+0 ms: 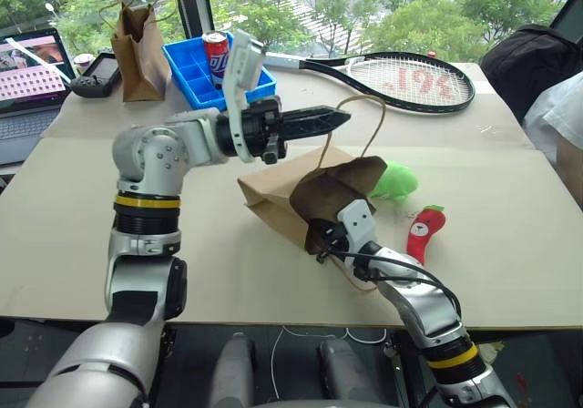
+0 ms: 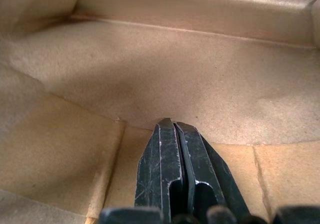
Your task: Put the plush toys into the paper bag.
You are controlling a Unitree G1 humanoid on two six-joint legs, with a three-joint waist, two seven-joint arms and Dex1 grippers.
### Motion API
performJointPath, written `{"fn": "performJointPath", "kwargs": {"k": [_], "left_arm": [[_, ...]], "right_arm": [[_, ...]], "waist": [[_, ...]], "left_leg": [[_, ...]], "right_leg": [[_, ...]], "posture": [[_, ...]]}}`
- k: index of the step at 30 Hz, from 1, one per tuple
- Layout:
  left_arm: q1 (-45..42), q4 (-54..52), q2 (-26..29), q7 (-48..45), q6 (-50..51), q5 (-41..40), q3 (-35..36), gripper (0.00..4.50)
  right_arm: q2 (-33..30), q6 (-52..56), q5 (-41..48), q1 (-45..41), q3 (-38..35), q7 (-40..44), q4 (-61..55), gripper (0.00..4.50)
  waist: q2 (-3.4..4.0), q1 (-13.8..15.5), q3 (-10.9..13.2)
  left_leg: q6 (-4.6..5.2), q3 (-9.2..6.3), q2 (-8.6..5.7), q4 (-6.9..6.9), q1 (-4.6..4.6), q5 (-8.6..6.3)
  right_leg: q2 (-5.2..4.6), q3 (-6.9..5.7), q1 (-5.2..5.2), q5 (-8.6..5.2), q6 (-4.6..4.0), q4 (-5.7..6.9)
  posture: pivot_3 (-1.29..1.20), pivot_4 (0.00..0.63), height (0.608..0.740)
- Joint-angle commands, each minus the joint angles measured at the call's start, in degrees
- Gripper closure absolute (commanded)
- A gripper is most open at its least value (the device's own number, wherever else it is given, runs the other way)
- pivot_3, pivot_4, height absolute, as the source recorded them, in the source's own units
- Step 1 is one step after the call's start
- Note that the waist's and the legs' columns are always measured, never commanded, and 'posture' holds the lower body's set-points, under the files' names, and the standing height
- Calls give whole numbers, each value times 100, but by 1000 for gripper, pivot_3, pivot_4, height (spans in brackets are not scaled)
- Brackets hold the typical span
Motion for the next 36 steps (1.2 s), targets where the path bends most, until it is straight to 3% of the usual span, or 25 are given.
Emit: {"fn": "performJointPath", "kwargs": {"k": [1, 9, 19, 25, 31, 33, 36], "left_arm": [[-760, 78, 285, -492, -509, 109, 20, 4500], [-1303, 24, 615, -1148, -1103, 484, -351, 4500], [-624, -35, 690, -1168, -1202, 711, -566, 4500], [-279, -23, 692, -952, -1198, 824, -576, 4500], [-18, -225, 568, -682, -1024, 688, -479, 4500], [4, -283, 476, -536, -918, 577, -383, 4500], [55, -420, 366, -361, -759, 403, -270, 4500]], "right_arm": [[-49, 203, -224, 113, 56, 50, 220, 4463], [-48, 296, -312, 145, -20, 96, 104, 4463], [-9, 306, 107, -1, -455, 333, -676, 4463], [-231, 1141, 1070, -29, -1236, 583, -1944, 2756], [-1447, 2620, 2741, 256, -3254, 874, -3169, 670], [-1879, 3015, 2912, 408, -3908, 785, -3226, 28], [-2036, 3674, 2990, 645, -4745, 254, -2986, 28]], "waist": [[0, 12, 0], [0, 13, 0], [0, 22, 0], [0, 25, 1], [0, 73, 1], [-1, 76, 2], [-1, 82, 2]], "left_leg": [[-1, 0, 0, 1, 1, 1], [-3, 3, 0, 0, 4, 1], [-3, 4, 0, 0, -4, 1], [-3, 2, -1, 3, -22, 2], [-3, 0, -3, 4, -22, 2], [-3, 0, -2, 2, -22, 2], [-3, -2, -1, 1, -22, 2]], "right_leg": [[0, 1, 1, 0, 0, 0], [-1, 3, 4, -3, 4, -1], [-1, 4, -4, -3, 3, 0], [-1, 3, -23, -1, 0, 13], [-4, 0, -17, -2, 1, 9], [-5, -2, -15, -2, 0, 3], [-4, -3, -12, -1, 0, -5]], "posture": [[0, 150, 663], [0, 150, 663], [0, 150, 663], [0, 150, 663], [0, 150, 663], [0, 150, 663], [0, 150, 663]]}}
